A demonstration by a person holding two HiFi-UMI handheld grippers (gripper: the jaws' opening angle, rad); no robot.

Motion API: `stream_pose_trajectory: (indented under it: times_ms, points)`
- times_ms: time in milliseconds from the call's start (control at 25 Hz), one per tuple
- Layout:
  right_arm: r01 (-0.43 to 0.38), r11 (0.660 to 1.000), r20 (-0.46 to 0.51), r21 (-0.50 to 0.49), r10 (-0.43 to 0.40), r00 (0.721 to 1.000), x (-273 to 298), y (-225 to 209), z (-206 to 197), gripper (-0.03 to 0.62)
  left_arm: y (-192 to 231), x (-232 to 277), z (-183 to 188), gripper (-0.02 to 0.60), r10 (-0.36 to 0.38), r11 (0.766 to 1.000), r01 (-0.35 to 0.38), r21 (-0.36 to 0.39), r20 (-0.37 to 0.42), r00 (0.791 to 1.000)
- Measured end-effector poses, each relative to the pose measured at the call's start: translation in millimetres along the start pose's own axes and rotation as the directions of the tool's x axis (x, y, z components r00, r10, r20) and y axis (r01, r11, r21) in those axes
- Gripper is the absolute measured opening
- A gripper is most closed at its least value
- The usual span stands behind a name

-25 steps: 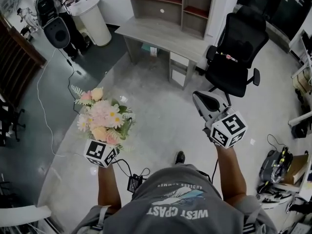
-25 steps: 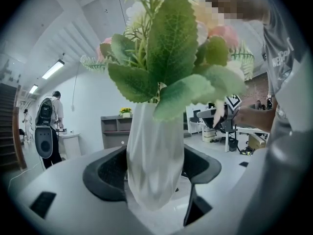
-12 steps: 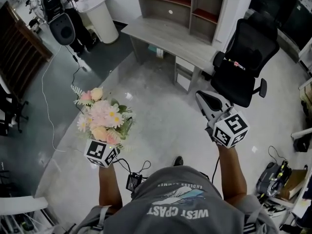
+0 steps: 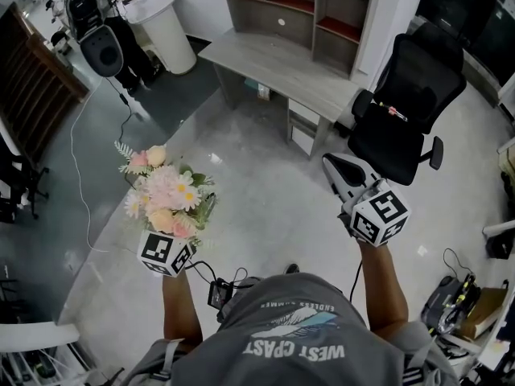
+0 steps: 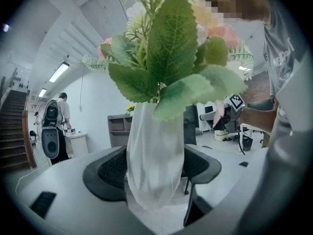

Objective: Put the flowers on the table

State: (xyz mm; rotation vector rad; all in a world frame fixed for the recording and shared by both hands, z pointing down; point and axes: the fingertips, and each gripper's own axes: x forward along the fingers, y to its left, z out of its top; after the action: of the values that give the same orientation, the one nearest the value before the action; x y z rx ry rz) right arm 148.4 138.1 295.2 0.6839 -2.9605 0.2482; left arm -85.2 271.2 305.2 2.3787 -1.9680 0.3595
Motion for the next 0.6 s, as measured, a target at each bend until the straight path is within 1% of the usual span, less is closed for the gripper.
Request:
stream_pose_trajectory:
  times_ms: [160, 400, 520, 600]
  points:
    - [0.016, 1.0, -0.005, 0.014, -0.016, 1.0, 1.1, -14.8, -3.8, 0.028, 0.9, 14.0, 0.0, 0.356, -0.007, 1.0, 0.007, -0.001, -0.008, 1.0]
    - [0.051, 0.998, -0.027, 0.043, -0.05, 0.998, 13.5, -39.9, -5.5, 0.028, 12.9, 57.5, 7.0, 0.356, -0.059, 0.998, 0.059, 0.003, -0.021, 0.998]
    - [0.097, 0.995, -0.031, 0.034, -0.096, 0.995, 13.5, -42.9, -10.8, 0.028, 24.4, 72.6, -0.3, 0.356, -0.088, 0.996, 0.088, 0.0, -0.004, 0.996]
    - [0.142, 0.989, -0.034, 0.031, -0.141, 0.989, 17.3, -54.3, -12.7, 0.029, 35.8, 92.3, -2.1, 0.356, -0.116, 0.993, 0.116, -0.002, 0.009, 0.993]
